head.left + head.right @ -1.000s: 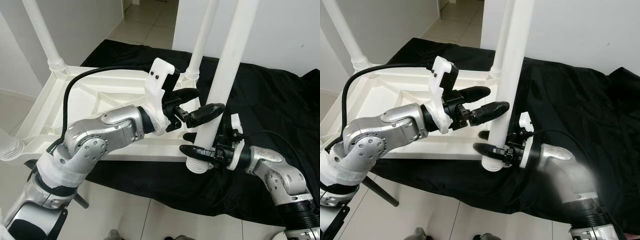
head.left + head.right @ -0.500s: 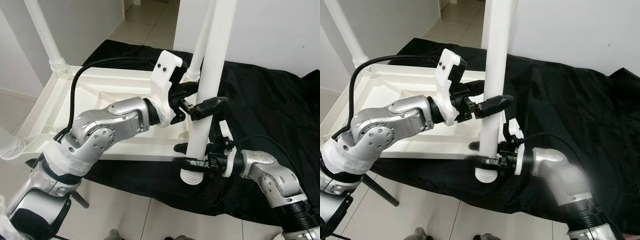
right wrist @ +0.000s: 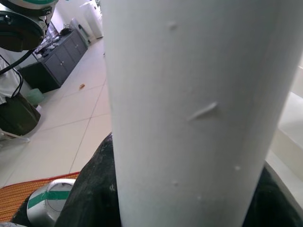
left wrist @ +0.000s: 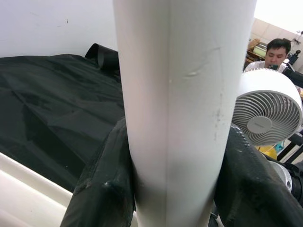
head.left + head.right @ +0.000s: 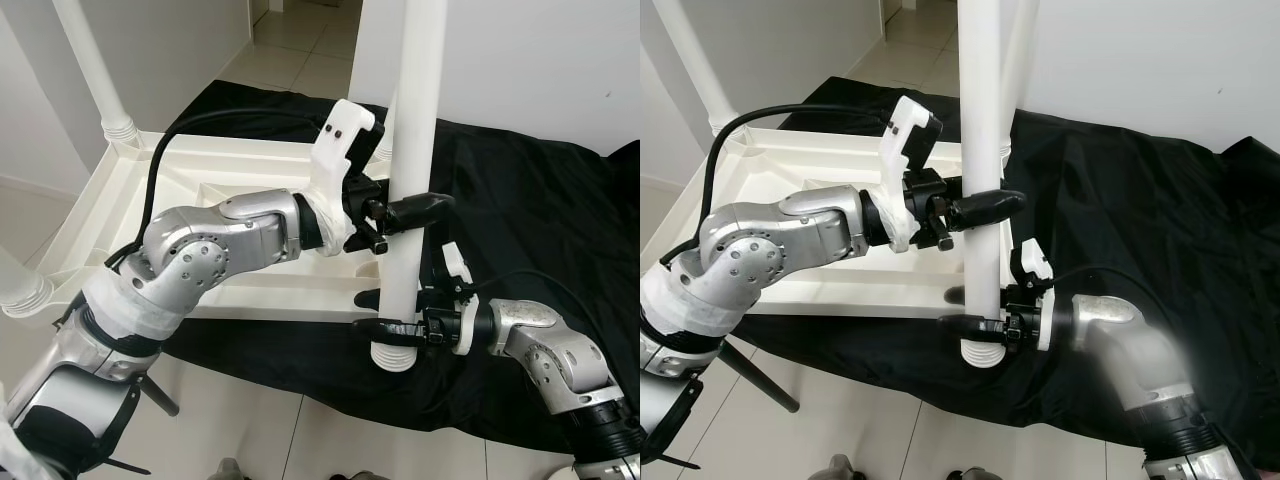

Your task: Building children table

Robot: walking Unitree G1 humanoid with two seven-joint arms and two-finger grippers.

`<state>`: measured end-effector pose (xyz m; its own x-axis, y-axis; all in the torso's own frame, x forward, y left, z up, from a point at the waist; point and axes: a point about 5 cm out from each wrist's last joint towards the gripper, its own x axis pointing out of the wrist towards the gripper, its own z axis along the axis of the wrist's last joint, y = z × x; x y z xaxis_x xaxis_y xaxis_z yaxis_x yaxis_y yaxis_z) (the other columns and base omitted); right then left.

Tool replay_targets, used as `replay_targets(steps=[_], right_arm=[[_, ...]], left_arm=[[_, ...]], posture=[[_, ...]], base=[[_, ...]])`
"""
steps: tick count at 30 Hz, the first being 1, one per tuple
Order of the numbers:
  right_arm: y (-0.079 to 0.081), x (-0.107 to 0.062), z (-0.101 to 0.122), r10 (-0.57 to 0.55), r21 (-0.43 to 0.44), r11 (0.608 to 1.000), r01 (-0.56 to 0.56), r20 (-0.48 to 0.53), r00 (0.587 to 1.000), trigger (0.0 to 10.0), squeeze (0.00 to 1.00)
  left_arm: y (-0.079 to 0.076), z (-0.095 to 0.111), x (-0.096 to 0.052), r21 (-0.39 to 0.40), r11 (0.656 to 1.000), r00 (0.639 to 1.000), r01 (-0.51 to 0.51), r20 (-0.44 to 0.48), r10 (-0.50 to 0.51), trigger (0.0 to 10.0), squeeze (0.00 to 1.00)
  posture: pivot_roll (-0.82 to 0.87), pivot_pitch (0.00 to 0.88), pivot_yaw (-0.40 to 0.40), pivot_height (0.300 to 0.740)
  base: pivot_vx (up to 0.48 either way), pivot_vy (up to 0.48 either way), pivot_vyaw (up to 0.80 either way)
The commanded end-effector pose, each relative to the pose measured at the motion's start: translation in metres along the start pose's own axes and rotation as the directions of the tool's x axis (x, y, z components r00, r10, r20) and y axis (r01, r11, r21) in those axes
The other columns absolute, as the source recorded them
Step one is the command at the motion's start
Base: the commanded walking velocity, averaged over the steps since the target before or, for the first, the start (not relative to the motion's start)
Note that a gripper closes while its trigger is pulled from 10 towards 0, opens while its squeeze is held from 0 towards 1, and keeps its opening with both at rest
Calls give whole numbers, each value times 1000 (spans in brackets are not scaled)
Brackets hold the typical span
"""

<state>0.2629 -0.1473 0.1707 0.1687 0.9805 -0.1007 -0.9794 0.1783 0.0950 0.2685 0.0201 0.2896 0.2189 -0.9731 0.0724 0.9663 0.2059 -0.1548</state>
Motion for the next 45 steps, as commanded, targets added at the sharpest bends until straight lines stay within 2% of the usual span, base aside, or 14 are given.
replay_targets(steps=[1,10,11,14,15,22,23,24,27,32,34,38,40,45], right_arm=[[3,0,-2,32,-3,999,-32,-11,999,10000,0],[-2,-3,1,5,9,1000,-5,2,1000,10000,0],[-3,-4,3,-2,8,1000,2,6,1000,10000,59],[-3,-4,3,-2,8,1000,2,6,1000,10000,59],[-6,-7,7,-16,3,1000,16,21,1000,10000,1000],[-17,-15,24,-127,-74,988,133,80,989,10000,996],[-21,-16,27,-156,-74,984,164,101,983,10000,643],[-23,-17,29,-177,-77,979,186,118,977,10000,0],[-29,-14,36,-263,-86,956,281,175,949,10000,0],[-34,-12,39,-344,-95,924,369,209,915,10000,0],[-44,-7,41,-471,-73,862,502,252,845,10000,0],[-48,-3,41,-542,-54,816,575,273,795,10000,0],[-51,3,43,-610,-29,760,650,314,728,10000,0],[-53,8,45,-662,-22,706,708,337,670,10000,0]], left_arm=[[-33,10,-20,55,691,693,721,-28,-721,0,0],[-30,12,-18,63,716,718,696,-53,-694,0,0],[-28,14,-16,86,733,738,674,-58,-672,4157,0],[-28,14,-16,86,733,738,674,-58,-672,4157,0],[-24,19,-11,112,768,776,630,-58,-628,10000,0],[0,41,8,161,900,914,405,-52,-402,10000,0],[7,45,14,156,930,943,332,-53,-328,10000,0],[12,48,18,151,951,963,270,-51,-266,10000,0],[27,59,26,120,987,994,107,4,-108,10000,0],[36,63,28,122,992,1000,17,22,-20,10000,0],[44,70,31,104,992,995,-71,73,64,10000,0],[49,72,34,88,989,990,-116,88,108,10000,0],[54,71,40,86,984,984,-158,92,150,10000,0],[54,71,45,103,975,978,-196,98,186,10000,0]], posture=[[-12,58,-44,740],[-9,44,-38,740],[-9,41,-36,740],[-9,41,-36,740],[-9,36,-34,740],[-11,25,-27,740],[-12,24,-25,740],[-12,24,-25,740],[-12,23,-23,740],[-13,23,-22,740],[-17,19,-19,740],[-19,18,-17,740],[-22,18,-13,740],[-23,18,-10,740]], base=[[0,0,0],[0,0,0],[0,0,0],[0,0,0],[0,0,0],[0,0,0],[0,0,0],[0,0,0],[0,0,0],[0,0,0],[0,0,0],[0,0,0],[0,0,0],[0,0,0]])
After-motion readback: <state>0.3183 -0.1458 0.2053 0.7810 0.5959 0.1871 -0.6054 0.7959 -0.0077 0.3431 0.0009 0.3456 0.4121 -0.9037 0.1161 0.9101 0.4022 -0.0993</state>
